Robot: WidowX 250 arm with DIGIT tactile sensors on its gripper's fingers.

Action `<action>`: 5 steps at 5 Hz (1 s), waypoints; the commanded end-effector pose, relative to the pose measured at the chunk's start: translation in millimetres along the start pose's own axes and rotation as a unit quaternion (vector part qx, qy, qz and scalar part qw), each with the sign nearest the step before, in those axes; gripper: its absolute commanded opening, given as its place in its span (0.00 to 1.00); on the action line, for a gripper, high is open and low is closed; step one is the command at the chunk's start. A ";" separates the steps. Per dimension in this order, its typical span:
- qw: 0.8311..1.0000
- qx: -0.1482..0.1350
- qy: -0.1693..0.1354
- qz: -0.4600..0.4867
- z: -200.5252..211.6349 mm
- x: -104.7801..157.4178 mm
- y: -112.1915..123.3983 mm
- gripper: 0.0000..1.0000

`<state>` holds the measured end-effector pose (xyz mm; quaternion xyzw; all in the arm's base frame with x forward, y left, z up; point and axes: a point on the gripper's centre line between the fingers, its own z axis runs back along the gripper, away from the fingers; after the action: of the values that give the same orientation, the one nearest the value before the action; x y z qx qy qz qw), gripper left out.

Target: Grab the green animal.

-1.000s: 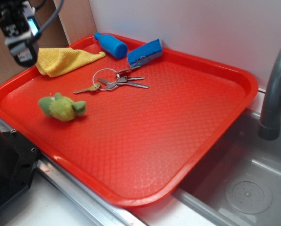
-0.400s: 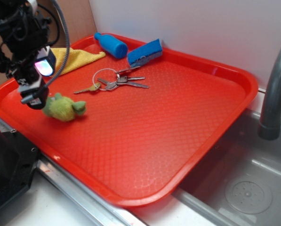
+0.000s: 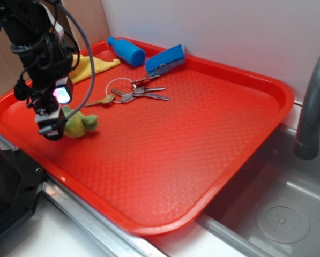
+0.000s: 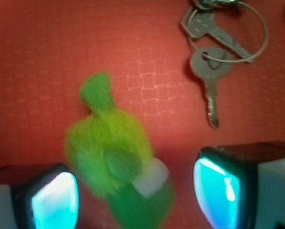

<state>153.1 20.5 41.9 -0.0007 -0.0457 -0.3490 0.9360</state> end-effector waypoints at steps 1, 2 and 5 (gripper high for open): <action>1.000 -0.004 0.016 -0.011 -14.4 15.3 -0.7 0.00; 1.000 -0.005 0.008 0.006 -4.8 16.0 0.3 0.00; 0.963 0.032 -0.023 0.266 122.6 55.0 -6.2 0.00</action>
<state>171.8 -16.6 157.7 0.0055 -0.0546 -0.0869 0.9947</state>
